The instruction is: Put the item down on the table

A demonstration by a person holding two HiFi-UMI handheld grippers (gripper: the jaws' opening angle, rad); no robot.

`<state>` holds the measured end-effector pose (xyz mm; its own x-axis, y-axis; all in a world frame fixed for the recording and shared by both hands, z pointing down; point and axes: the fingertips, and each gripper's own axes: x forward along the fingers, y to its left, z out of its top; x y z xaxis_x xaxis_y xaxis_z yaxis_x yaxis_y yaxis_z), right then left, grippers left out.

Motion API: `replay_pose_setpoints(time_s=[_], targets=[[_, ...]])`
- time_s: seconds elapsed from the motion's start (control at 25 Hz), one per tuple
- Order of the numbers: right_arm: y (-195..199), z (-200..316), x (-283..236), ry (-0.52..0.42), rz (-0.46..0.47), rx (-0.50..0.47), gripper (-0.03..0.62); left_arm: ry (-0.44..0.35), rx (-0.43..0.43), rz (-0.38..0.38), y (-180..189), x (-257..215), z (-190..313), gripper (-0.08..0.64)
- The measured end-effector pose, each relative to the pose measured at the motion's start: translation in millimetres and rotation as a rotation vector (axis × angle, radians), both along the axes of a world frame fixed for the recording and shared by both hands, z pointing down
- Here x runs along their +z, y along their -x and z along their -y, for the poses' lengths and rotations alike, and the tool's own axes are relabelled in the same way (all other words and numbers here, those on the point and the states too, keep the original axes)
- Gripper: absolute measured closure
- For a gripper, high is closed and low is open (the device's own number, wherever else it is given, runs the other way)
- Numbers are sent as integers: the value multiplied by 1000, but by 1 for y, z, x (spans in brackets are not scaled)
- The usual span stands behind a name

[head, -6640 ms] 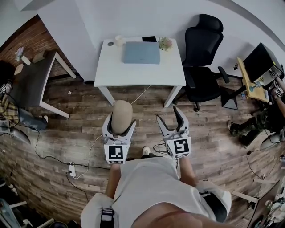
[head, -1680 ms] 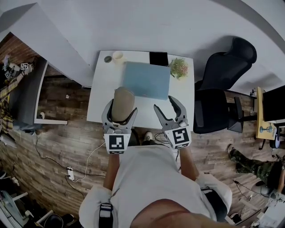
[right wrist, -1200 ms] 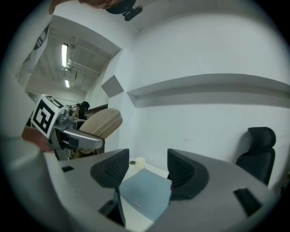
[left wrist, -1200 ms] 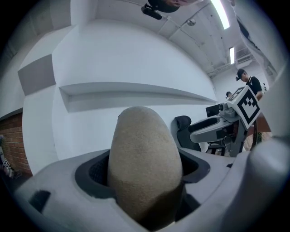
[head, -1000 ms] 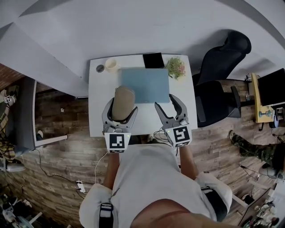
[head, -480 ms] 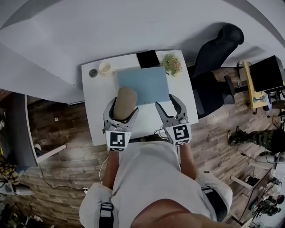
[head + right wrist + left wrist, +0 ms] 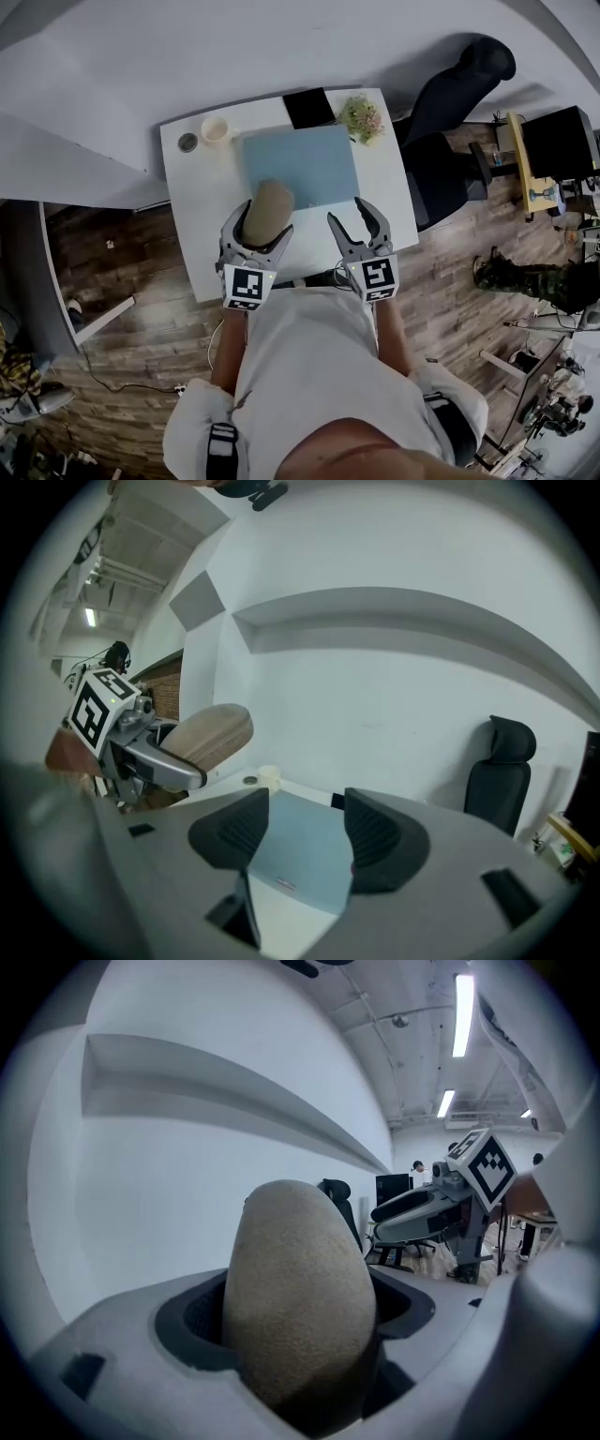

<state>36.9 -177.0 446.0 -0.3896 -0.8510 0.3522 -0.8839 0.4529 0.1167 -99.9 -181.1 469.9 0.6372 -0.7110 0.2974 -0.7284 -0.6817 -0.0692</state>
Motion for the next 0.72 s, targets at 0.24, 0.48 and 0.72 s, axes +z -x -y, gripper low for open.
replay_pose_setpoints(time_s=[0.24, 0.48, 0.72], targets=[[1, 4, 27, 46, -6, -37, 336, 48, 2, 19, -5, 23, -2, 155], [1, 2, 45, 80, -13, -69, 336, 104, 1, 43, -10, 49, -9, 155], [-4, -5, 69, 127, -22, -98, 336, 150, 24, 67, -22, 73, -18, 155]])
